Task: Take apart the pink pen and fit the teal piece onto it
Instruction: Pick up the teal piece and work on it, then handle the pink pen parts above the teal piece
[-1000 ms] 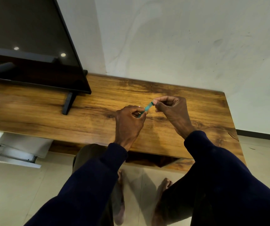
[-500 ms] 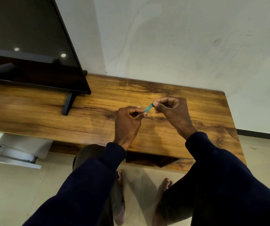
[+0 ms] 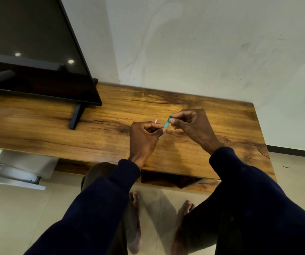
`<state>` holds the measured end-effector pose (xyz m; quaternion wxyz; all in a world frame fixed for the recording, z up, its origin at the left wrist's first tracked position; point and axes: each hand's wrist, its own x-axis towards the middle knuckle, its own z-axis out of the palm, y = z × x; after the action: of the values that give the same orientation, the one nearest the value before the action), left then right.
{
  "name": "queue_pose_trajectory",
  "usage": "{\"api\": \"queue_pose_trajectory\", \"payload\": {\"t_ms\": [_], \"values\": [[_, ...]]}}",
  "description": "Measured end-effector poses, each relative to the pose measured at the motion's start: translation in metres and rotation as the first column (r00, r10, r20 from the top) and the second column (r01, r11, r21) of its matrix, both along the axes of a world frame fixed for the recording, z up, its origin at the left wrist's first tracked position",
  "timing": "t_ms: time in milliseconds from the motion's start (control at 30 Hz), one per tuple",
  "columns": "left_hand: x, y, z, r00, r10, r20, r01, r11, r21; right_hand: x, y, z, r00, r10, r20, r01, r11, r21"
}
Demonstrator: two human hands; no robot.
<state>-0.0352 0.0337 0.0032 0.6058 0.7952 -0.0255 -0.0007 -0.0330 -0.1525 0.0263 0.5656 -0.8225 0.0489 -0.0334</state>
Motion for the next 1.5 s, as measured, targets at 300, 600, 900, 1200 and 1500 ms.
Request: {"api": "queue_pose_trajectory", "payload": {"t_ms": [300,600,900,1200,1500], "values": [[0.006,0.018,-0.006,0.995,0.038,-0.089,-0.032,0.997,0.067,0.01,-0.022,-0.026,0.978,-0.183,-0.096,0.174,0.98,-0.097],[0.014,0.016,-0.017,0.994,0.079,-0.081,-0.064,0.983,0.174,0.025,-0.036,-0.042,0.954,-0.214,-0.211,0.139,0.936,-0.322],[0.021,0.011,-0.026,0.999,0.009,-0.047,0.009,0.929,0.37,0.025,-0.035,-0.047,0.965,-0.202,-0.169,0.125,0.916,-0.382],[0.026,0.013,-0.029,1.0,0.012,0.0,-0.011,0.908,0.419,0.031,-0.012,-0.047,0.994,-0.103,-0.047,0.074,0.904,-0.42],[0.027,0.019,-0.026,0.998,0.041,0.051,-0.058,0.923,0.381,0.05,0.02,-0.051,0.993,0.097,0.07,-0.025,0.744,-0.667]]}}
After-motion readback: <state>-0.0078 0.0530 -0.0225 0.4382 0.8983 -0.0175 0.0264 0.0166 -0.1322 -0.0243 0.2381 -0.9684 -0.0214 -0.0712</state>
